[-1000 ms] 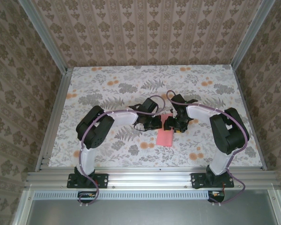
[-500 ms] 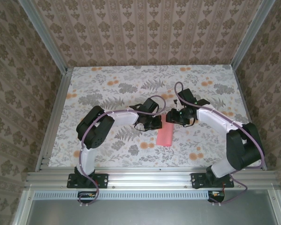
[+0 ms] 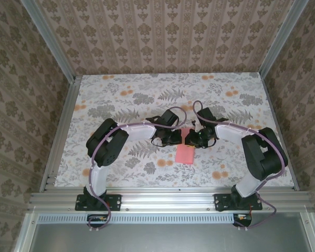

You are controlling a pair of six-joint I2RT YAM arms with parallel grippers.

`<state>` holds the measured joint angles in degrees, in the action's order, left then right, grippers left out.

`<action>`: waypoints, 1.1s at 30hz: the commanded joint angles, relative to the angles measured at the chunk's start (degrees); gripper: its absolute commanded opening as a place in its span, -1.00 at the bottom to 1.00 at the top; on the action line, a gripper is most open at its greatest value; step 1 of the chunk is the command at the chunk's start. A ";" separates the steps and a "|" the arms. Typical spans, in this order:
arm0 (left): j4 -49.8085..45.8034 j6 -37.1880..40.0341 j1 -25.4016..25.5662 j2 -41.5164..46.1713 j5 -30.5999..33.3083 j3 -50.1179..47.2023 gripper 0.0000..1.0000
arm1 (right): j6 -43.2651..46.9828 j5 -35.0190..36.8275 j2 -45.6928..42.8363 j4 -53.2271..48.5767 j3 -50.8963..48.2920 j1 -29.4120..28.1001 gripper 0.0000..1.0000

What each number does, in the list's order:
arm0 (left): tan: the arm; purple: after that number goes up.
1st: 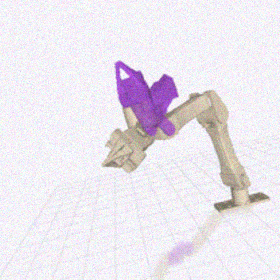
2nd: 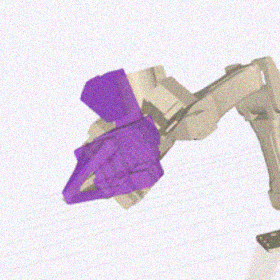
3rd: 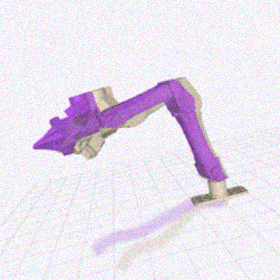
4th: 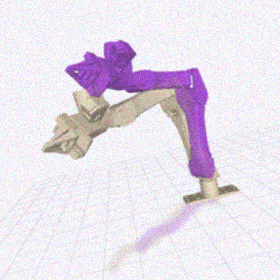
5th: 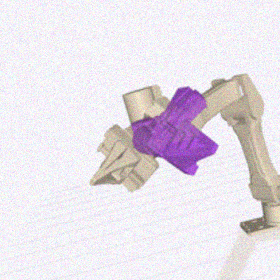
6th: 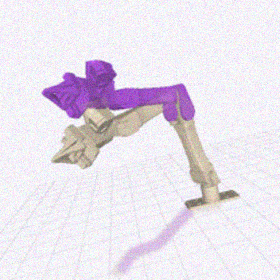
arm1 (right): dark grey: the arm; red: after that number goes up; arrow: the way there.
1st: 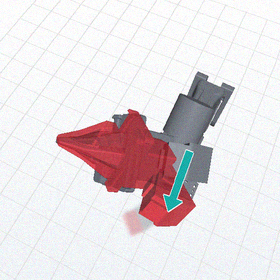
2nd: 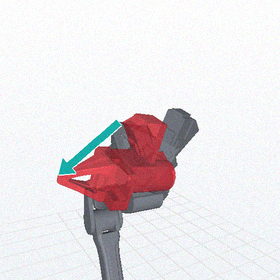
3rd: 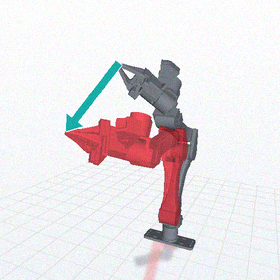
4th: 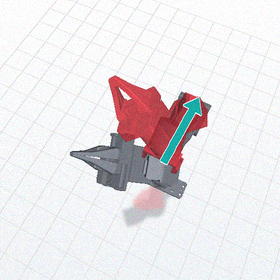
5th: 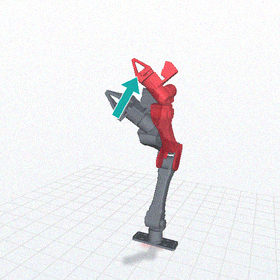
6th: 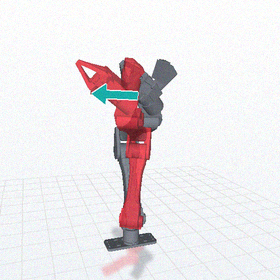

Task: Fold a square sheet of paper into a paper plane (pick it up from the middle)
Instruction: Fold the square sheet of paper in half at the center of the table.

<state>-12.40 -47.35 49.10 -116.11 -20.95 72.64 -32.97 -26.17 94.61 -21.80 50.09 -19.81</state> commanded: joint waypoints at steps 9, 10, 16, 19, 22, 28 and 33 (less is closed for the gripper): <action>-6.84 1.73 0.67 -3.68 2.23 -0.53 -1.00 | 1.76 2.05 3.11 1.88 -4.20 1.97 -0.61; -6.83 1.66 0.69 -3.83 2.16 -0.52 -1.00 | 1.72 2.74 3.43 1.92 -4.69 1.97 -0.60; -7.10 1.74 0.95 -4.38 1.97 -0.24 -1.00 | 2.85 4.50 4.48 0.44 -4.92 1.97 -0.58; -7.19 1.83 1.03 -4.47 1.97 -0.17 -1.00 | 2.65 2.64 1.33 0.31 -4.82 1.97 -0.58; -7.19 1.83 1.16 -4.55 2.03 -0.04 -1.00 | 0.28 -1.00 -3.55 2.86 -6.27 1.98 -0.58; -7.59 2.06 1.35 -4.98 2.05 0.53 -1.00 | -4.89 -5.83 -8.01 12.34 -12.41 1.99 -0.58; -8.38 2.44 1.35 -5.26 2.14 1.05 -1.00 | -2.98 -1.78 -3.71 11.33 -13.95 2.05 -0.59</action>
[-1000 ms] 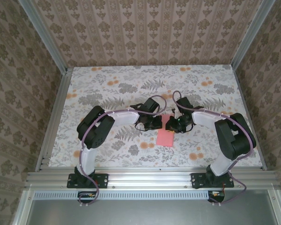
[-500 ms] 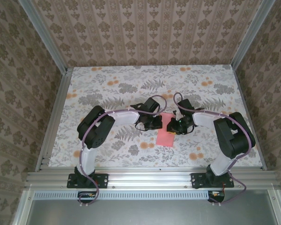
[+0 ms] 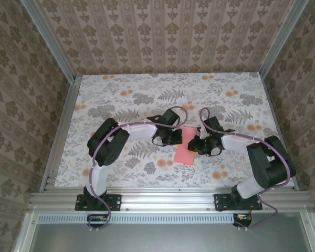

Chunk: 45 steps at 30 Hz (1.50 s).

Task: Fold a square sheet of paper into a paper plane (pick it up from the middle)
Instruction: Fold the square sheet of paper in half at the center of the table.

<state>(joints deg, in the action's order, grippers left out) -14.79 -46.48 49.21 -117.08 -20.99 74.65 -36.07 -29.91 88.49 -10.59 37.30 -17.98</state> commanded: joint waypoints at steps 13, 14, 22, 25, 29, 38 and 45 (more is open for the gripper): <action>-6.17 1.97 1.51 -4.11 2.18 -0.71 -1.00 | 0.16 0.43 -5.25 -6.12 1.19 0.17 -0.57; -6.15 1.99 1.59 -4.13 2.05 -0.61 -1.00 | -0.96 -1.21 -6.70 -4.66 0.58 0.15 -0.56; -6.31 2.17 1.89 -4.54 1.92 -0.12 -1.00 | -4.10 -4.64 -3.31 -0.46 -1.45 -0.74 -0.54; -6.46 2.25 1.86 -4.48 2.05 -0.12 -1.00 | -3.06 -0.65 -1.47 -2.69 -2.36 -0.83 -0.53; -6.59 2.43 2.02 -4.48 2.18 -0.03 -1.00 | -2.95 2.43 0.19 -2.69 -4.44 -0.75 -0.54; -7.06 2.64 2.00 -4.30 2.51 -0.17 -1.00 | -4.04 -3.60 -7.51 -0.42 -5.52 -0.95 -0.51; -7.33 2.90 1.99 -4.47 2.54 0.49 -1.00 | -9.30 -5.13 -10.35 5.71 -11.36 -3.11 -0.51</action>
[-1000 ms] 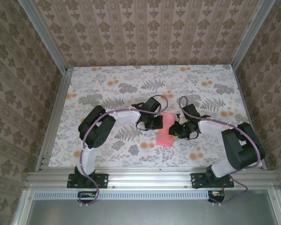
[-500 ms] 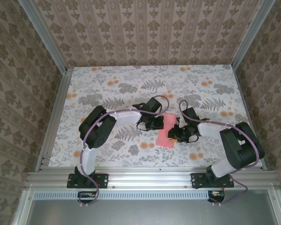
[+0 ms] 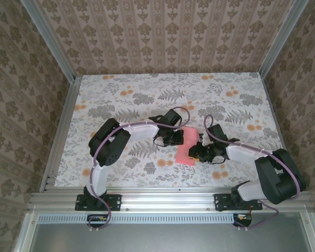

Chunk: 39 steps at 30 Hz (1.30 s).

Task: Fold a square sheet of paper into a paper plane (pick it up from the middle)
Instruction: Fold the square sheet of paper in half at the center of the table.

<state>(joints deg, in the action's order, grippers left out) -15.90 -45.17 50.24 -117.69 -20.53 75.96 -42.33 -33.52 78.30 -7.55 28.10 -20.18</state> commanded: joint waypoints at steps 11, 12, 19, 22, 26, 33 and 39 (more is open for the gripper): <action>-6.46 1.99 1.03 -4.04 2.15 -0.93 -1.00 | -1.17 2.68 -0.39 -2.49 -2.42 -1.44 -0.53; -6.47 1.95 0.99 -4.04 2.16 -0.91 -1.00 | -1.47 1.84 -2.22 -2.51 -2.56 -1.48 -0.52; -6.60 2.10 1.04 -4.04 2.08 -0.82 -1.00 | -2.23 0.24 -5.58 -2.48 -5.11 -1.52 -0.51; -6.69 2.20 1.04 -4.25 1.86 -0.65 -1.00 | -2.14 0.84 -2.41 -1.77 -5.80 -1.52 -0.52; -6.72 2.30 1.08 -4.13 1.90 -0.72 -1.00 | -1.82 3.69 -0.26 -3.47 -5.56 -1.55 -0.53; -6.87 2.68 1.02 -3.87 2.24 -0.88 -1.00 | 0.68 8.29 -8.63 -12.32 2.66 -1.04 -0.53; -6.88 2.72 1.07 -3.47 2.38 -1.10 -1.00 | 2.59 5.50 -2.51 -6.80 8.47 1.85 -0.53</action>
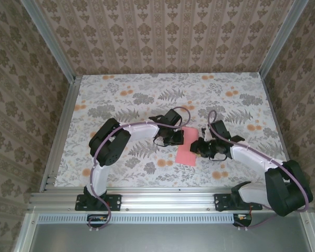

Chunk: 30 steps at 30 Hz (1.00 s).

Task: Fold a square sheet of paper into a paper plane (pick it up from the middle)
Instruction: Fold the square sheet of paper in half at the center of the table.

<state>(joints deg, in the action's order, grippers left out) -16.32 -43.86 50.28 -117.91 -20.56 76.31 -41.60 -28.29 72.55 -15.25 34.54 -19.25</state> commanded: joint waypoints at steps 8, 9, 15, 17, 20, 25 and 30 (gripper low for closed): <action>-6.54 1.59 1.07 -3.12 2.54 -1.59 -1.00 | 2.62 -0.65 14.78 7.84 -0.53 3.17 -0.57; -6.56 1.63 1.13 -3.12 2.54 -1.61 -1.00 | 2.47 -0.70 15.74 8.64 -1.32 3.42 -0.57; -7.08 1.75 1.13 -3.10 2.89 -1.63 -1.00 | 1.47 -4.42 15.43 9.84 -1.40 4.22 -0.56; -7.27 1.90 1.11 -3.00 3.04 -1.70 -1.00 | 1.31 -5.02 12.80 9.37 -0.06 4.47 -0.55; -7.33 1.99 1.07 -3.08 3.14 -1.62 -1.00 | 2.34 -5.14 11.44 8.40 2.62 5.53 -0.54; -7.43 1.96 1.12 -3.11 3.15 -1.56 -1.00 | 4.14 -6.49 17.01 9.40 5.10 7.76 -0.55; -7.69 2.04 1.13 -3.07 3.28 -1.43 -1.00 | 3.87 -6.37 22.63 12.36 3.38 9.11 -0.57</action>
<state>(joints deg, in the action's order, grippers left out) -16.47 -43.27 50.39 -117.91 -20.27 76.36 -38.72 -33.58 92.55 -3.90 39.07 -10.74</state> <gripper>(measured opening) 0.050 0.215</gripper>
